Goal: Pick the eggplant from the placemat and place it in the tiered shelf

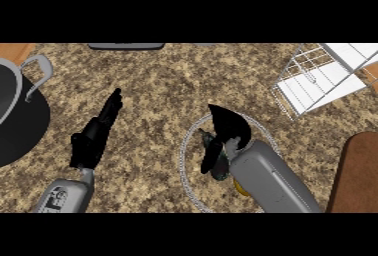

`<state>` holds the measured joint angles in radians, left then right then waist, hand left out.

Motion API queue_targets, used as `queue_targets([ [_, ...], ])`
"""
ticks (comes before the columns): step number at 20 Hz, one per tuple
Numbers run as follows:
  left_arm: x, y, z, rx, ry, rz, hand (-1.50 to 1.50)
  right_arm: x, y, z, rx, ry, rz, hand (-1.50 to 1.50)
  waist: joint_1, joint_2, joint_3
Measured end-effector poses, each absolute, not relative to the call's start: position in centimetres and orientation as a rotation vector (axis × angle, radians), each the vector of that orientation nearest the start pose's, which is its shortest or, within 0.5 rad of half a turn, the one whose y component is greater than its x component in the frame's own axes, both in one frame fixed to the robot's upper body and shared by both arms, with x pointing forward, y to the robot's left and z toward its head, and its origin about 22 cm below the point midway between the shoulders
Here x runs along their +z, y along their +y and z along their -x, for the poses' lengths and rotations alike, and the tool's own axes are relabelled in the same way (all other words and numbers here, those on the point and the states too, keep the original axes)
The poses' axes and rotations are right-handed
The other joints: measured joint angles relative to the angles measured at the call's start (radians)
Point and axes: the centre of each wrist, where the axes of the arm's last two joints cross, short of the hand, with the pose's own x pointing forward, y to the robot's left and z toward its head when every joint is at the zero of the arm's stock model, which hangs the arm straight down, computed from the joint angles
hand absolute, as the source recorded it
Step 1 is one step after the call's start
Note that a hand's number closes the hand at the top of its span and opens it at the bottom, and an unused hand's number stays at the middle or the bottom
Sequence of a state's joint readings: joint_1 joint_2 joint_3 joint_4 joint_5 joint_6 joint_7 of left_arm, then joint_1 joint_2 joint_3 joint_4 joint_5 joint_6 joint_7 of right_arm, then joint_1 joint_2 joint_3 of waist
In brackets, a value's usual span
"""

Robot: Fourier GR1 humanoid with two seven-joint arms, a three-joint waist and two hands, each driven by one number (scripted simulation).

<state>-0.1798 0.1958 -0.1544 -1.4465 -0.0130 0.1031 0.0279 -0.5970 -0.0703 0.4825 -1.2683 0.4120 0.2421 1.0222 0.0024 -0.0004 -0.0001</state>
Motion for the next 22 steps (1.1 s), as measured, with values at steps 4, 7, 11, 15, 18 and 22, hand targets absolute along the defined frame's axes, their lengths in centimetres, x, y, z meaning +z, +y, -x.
queue_targets([
  [4,1.4,22.1,-28.2,-0.26,-1.576,-0.11,0.0,6.3,-7.6,-32.3,1.03,-0.761,0.51,-1.5,0.0,0.0,0.0],
  [7,1.6,22.5,-27.6,-0.26,-1.572,-0.107,0.0,5.6,-7.6,-32.0,1.033,-0.75,0.509,-1.5,0.001,0.0,0.0],
  [11,2.0,22.9,-28.0,-0.261,-1.574,-0.108,0.0,4.5,-7.9,-31.7,1.035,-0.735,0.504,-1.5,0.0,0.0,0.0],
  [15,1.6,22.4,-28.7,-0.258,-1.578,-0.109,0.0,3.5,-7.8,-31.7,1.046,-0.715,0.493,-1.5,0.0,0.0,0.0],
  [18,1.8,22.6,-28.0,-0.257,-1.571,-0.107,0.0,3.5,-8.1,-31.0,1.052,-0.714,0.482,1.5,-0.001,0.0,0.0],
  [22,1.5,22.3,-27.9,-0.261,-1.572,-0.101,0.0,3.4,-8.1,-31.2,1.108,-0.716,0.496,1.5,0.0,-0.004,-0.002],
])
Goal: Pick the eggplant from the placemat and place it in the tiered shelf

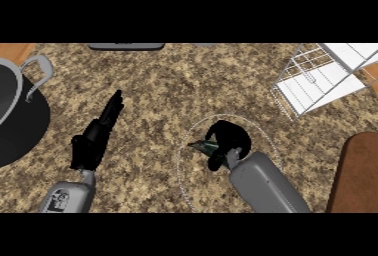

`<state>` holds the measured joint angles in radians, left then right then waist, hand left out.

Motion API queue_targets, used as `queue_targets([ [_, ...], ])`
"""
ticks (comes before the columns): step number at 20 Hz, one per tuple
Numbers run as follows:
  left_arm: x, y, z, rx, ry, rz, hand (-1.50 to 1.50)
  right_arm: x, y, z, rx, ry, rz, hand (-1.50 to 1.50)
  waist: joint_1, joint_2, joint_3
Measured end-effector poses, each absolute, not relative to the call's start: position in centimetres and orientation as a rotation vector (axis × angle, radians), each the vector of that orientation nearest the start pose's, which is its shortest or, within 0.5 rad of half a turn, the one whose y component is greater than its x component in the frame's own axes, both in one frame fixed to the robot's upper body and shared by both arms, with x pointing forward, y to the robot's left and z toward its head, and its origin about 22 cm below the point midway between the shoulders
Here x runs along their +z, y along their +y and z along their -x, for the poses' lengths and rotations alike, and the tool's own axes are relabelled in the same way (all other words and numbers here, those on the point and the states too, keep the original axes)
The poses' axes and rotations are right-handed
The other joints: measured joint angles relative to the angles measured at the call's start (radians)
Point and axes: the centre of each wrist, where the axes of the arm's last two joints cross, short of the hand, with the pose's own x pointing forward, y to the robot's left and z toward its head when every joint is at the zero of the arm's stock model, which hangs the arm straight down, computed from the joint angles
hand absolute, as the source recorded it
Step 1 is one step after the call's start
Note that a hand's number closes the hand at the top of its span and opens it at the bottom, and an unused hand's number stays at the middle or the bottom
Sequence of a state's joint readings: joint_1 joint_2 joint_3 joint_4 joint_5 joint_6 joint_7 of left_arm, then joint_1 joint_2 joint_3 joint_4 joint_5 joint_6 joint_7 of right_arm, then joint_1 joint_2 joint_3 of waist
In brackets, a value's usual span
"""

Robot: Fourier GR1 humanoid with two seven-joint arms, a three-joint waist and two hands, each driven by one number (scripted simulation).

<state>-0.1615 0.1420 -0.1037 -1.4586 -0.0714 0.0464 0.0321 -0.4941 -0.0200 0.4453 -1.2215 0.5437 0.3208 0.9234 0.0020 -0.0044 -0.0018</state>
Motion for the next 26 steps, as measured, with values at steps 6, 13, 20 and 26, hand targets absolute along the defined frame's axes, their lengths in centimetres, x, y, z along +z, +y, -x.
queue_targets([
  [6,1.2,22.3,-28.3,-0.258,-1.573,-0.108,0.0,3.2,-8.0,-30.7,1.165,-0.75,0.525,1.5,0.0,0.0,0.001],
  [13,1.4,22.9,-28.2,-0.252,-1.571,-0.114,0.0,3.8,-9.5,-28.8,1.179,-0.87,0.53,1.5,-0.009,0.0,0.002],
  [20,1.0,23.6,-27.6,-0.218,-1.555,-0.143,0.0,6.3,-16.7,-23.6,1.232,-1.238,0.477,1.5,-0.051,-0.01,0.003],
  [26,1.2,23.9,-27.6,-0.218,-1.561,-0.146,0.0,10.3,-21.1,-19.5,1.0,-1.52,0.377,1.5,-0.054,-0.007,0.003],
])
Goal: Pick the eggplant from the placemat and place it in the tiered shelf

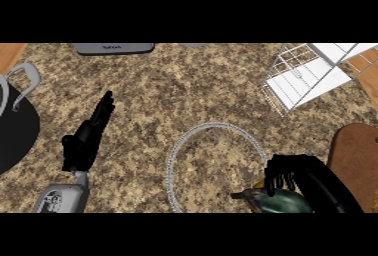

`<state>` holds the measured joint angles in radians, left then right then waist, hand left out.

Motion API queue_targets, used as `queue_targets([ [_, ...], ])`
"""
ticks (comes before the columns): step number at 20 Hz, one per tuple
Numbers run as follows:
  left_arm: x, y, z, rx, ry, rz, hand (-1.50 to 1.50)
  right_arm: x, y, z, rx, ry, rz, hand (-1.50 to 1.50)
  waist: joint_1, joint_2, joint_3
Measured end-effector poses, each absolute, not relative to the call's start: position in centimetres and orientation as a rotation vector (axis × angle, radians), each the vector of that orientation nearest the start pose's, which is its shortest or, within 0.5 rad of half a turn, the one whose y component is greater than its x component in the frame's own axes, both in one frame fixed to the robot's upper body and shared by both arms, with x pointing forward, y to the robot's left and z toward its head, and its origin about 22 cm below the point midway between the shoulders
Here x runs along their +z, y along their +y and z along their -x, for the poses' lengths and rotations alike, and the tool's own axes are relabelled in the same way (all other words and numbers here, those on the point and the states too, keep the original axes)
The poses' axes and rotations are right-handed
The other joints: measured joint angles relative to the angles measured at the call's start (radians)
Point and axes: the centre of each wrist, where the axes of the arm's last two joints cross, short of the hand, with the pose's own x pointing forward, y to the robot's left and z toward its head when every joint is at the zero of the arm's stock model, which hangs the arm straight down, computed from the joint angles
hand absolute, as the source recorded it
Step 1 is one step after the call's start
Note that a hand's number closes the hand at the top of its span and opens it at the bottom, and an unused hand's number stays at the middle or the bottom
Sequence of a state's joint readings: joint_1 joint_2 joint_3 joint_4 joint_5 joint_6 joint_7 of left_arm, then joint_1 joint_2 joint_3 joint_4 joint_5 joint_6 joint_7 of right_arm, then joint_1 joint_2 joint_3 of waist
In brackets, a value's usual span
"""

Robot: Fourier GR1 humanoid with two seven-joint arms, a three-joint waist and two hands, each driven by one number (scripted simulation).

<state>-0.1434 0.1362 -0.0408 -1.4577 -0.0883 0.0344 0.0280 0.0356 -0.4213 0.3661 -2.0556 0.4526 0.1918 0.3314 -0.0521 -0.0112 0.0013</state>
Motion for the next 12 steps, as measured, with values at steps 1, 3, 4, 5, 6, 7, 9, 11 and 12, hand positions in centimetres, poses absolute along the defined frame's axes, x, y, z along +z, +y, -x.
queue_targets([
  [1,1.1,24.1,-27.6,-0.222,-1.564,-0.147,0.0,11.1,-22.0,-18.8,0.973,-1.552,0.378,1.5,0.002,0.001,0.0],
  [3,1.0,24.2,-27.7,-0.226,-1.566,-0.146,0.0,13.0,-23.3,-17.4,0.918,-1.609,0.384,1.5,0.007,0.003,-0.001],
  [4,1.2,23.7,-27.8,-0.226,-1.567,-0.146,0.0,14.1,-23.9,-16.8,0.89,-1.632,0.386,1.5,0.01,0.003,-0.001],
  [5,1.1,23.6,-27.7,-0.229,-1.566,-0.142,0.0,14.9,-24.7,-16.5,0.856,-1.65,0.4,1.5,0.014,0.004,-0.001],
  [6,1.3,23.5,-27.6,-0.231,-1.568,-0.141,0.0,15.8,-25.3,-15.8,0.83,-1.664,0.417,1.5,0.017,0.004,-0.001],
  [7,1.2,23.6,-27.8,-0.229,-1.569,-0.137,0.0,16.8,-25.6,-15.3,0.807,-1.677,0.442,1.5,0.02,0.005,-0.001],
  [9,1.1,23.6,-27.7,-0.235,-1.565,-0.132,0.0,18.3,-26.9,-15.1,0.765,-1.688,0.507,1.5,0.027,0.006,-0.002],
  [11,0.6,23.3,-28.0,-0.238,-1.568,-0.134,0.0,19.6,-27.7,-14.9,0.725,-1.705,0.56,1.5,0.029,0.008,-0.002],
  [12,0.8,23.1,-28.0,-0.24,-1.571,-0.131,0.0,20.4,-28.2,-14.8,0.704,-1.715,0.586,1.5,0.032,0.008,-0.002],
])
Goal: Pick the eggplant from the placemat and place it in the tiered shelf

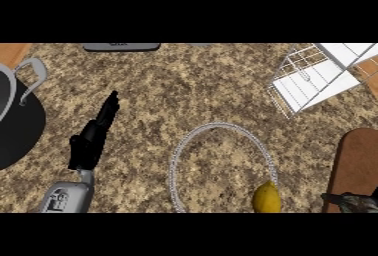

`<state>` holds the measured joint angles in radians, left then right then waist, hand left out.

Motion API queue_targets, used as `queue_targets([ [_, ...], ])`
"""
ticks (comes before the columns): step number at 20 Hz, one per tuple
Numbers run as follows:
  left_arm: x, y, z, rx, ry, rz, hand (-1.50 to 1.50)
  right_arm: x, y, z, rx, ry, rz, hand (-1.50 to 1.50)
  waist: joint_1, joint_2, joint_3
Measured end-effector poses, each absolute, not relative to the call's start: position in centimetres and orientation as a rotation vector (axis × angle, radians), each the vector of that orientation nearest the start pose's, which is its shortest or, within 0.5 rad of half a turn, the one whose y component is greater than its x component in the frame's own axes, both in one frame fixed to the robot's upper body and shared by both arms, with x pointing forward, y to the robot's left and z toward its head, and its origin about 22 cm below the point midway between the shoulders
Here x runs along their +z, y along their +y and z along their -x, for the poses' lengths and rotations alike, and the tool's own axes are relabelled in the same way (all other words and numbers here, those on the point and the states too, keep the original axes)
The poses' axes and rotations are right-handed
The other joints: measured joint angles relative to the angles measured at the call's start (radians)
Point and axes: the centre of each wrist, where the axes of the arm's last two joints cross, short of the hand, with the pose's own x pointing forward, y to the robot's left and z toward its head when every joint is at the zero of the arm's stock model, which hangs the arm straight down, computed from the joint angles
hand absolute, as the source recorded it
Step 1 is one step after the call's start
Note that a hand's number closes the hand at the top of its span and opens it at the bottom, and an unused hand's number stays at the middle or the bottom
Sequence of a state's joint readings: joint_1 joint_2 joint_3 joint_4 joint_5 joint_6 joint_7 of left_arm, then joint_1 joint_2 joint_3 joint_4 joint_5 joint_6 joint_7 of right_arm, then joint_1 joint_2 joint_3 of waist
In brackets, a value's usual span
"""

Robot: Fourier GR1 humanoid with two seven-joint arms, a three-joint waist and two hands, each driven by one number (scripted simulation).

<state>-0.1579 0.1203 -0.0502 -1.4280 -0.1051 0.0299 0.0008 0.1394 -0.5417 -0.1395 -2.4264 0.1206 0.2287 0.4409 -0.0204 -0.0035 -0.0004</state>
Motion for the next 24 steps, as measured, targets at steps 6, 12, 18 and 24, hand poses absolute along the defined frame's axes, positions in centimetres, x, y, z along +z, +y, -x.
queue_targets([
  [6,1.5,22.8,-28.2,-0.25,-1.574,-0.116,0.0,24.8,-30.4,-15.1,0.573,-1.791,0.722,1.5,0.013,0.001,0.0],
  [12,1.8,22.7,-28.1,-0.267,-1.572,-0.107,0.0,28.7,-31.9,-17.0,0.5,-1.799,0.843,1.5,0.023,0.003,0.0],
  [18,1.2,21.8,-28.0,-0.262,-1.577,-0.104,0.0,30.6,-32.8,-20.2,0.429,-1.808,0.908,1.5,0.028,0.004,-0.001],
  [24,1.8,22.3,-28.1,-0.265,-1.578,-0.108,0.0,32.8,-33.6,-22.6,0.384,-1.822,0.978,1.5,0.03,0.004,0.0],
])
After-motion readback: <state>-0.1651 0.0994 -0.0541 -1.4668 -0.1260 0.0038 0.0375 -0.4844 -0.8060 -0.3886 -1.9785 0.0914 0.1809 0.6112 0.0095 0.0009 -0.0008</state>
